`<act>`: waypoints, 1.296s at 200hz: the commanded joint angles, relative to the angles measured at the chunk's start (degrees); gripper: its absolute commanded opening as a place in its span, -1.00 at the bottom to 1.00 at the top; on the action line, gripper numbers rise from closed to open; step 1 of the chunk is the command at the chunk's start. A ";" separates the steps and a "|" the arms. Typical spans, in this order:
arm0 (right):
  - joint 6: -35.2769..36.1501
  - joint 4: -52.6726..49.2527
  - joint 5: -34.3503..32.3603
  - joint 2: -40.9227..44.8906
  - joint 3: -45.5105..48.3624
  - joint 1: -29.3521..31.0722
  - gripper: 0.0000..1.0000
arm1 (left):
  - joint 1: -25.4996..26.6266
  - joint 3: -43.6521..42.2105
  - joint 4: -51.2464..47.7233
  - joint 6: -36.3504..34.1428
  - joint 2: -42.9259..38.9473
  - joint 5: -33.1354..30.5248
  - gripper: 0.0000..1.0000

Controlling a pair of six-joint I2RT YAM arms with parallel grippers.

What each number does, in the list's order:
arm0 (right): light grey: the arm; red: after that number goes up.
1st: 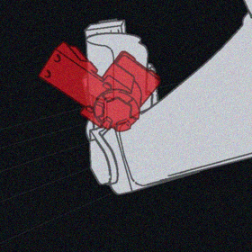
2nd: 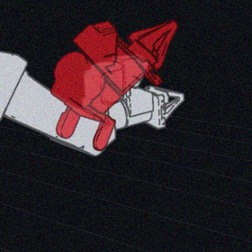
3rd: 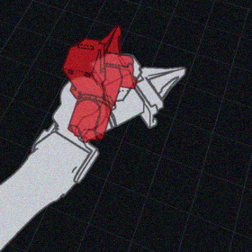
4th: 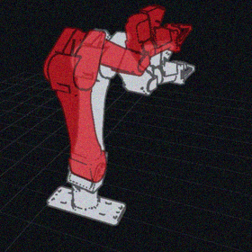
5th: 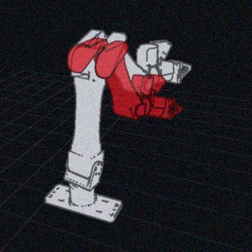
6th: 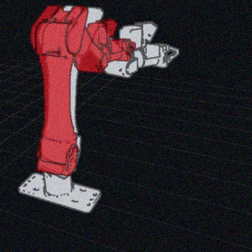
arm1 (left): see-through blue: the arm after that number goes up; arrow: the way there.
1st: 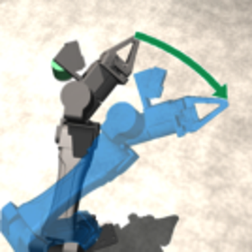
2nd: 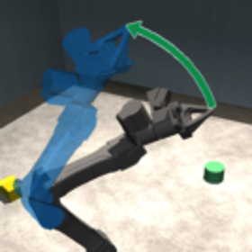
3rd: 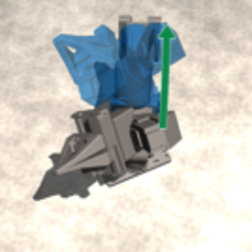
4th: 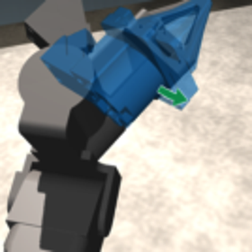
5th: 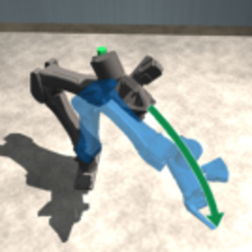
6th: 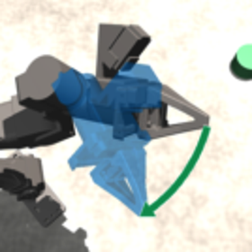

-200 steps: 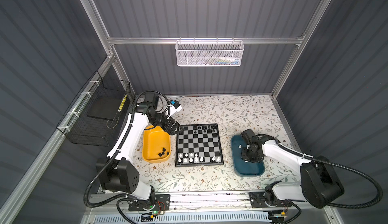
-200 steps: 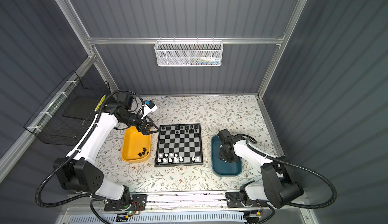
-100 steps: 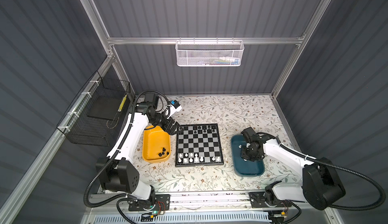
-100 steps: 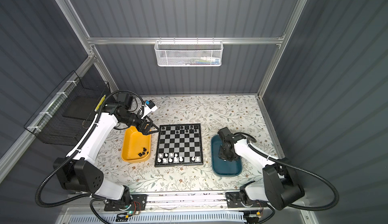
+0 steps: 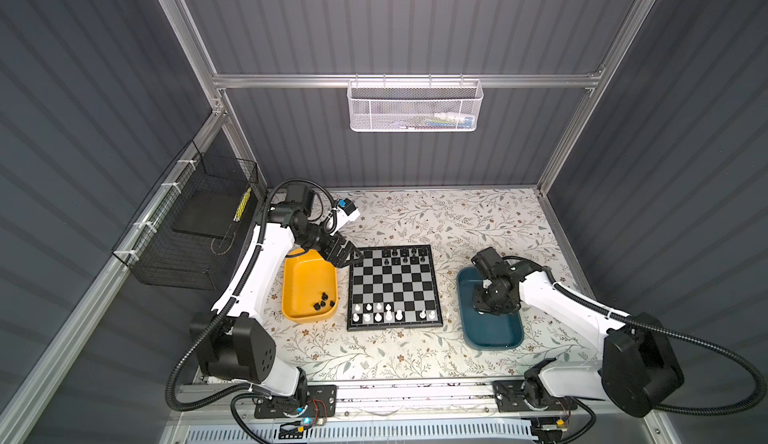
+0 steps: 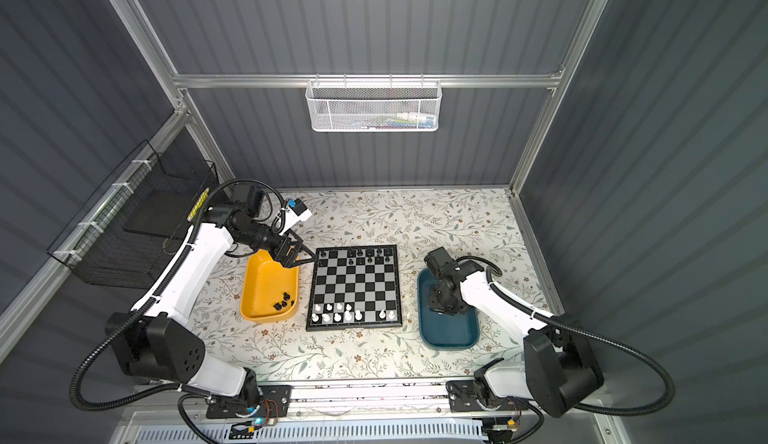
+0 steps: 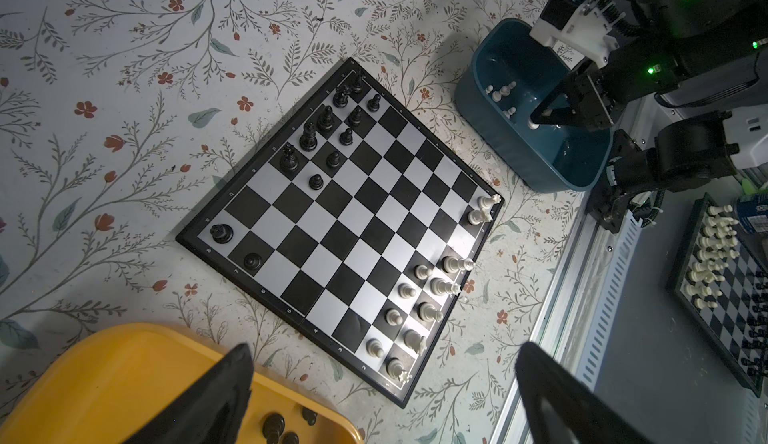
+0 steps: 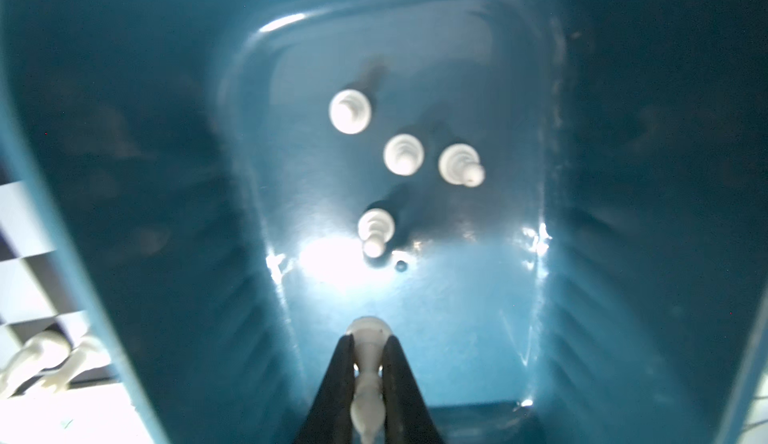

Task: Set up the chess pieces on the board
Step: 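Lift the tall white piece out of the teal tray with the right gripper, then carry the white piece with the right gripper over the board's nearest row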

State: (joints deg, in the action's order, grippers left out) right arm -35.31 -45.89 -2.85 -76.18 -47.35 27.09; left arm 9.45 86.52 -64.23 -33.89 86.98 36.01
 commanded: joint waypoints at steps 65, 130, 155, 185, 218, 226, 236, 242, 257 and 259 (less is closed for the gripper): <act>0.32 -7.43 -2.71 -0.94 -9.03 5.19 -0.69 | 0.30 -0.21 -0.37 0.15 -0.41 0.73 0.99; -0.12 -8.82 -3.80 -4.35 -15.65 10.47 -0.68 | 0.30 -0.69 -0.15 0.23 -0.75 0.82 0.99; -0.73 -8.87 -3.73 -6.11 -18.06 12.88 -0.69 | 0.30 -1.17 0.11 0.25 -1.09 0.68 0.99; -1.42 -9.37 -3.77 -8.63 -21.74 16.13 -0.69 | 0.30 -1.43 0.31 0.26 -1.54 0.52 0.99; -2.08 -9.62 -3.71 -11.71 -25.65 19.58 -0.69 | 0.30 -1.57 0.30 0.25 -1.92 0.55 0.99; -2.23 -9.36 -3.45 -12.41 -26.25 20.37 -0.68 | 0.30 -1.66 0.29 0.20 -2.12 0.55 0.99; -2.47 -9.22 -3.35 -13.41 -27.00 21.30 -0.68 | 0.31 -1.78 0.33 0.21 -2.42 0.48 0.99; -2.68 -9.21 -3.32 -13.92 -27.49 21.81 -0.68 | 0.30 -1.86 0.33 0.14 -2.66 0.42 0.99; -2.92 -8.79 -3.10 -15.33 -28.29 23.09 -0.68 | 0.30 -2.09 0.42 0.15 -3.19 -0.02 0.99; -2.97 -8.65 -3.10 -15.49 -28.38 23.23 -0.68 | 0.30 -2.13 0.44 0.14 -3.28 -0.05 0.99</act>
State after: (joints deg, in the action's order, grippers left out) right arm -37.01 -53.71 -5.78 -89.52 -73.65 48.40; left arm 9.45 85.25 -63.33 -33.89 85.93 36.01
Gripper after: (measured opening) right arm 0.159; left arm 0.995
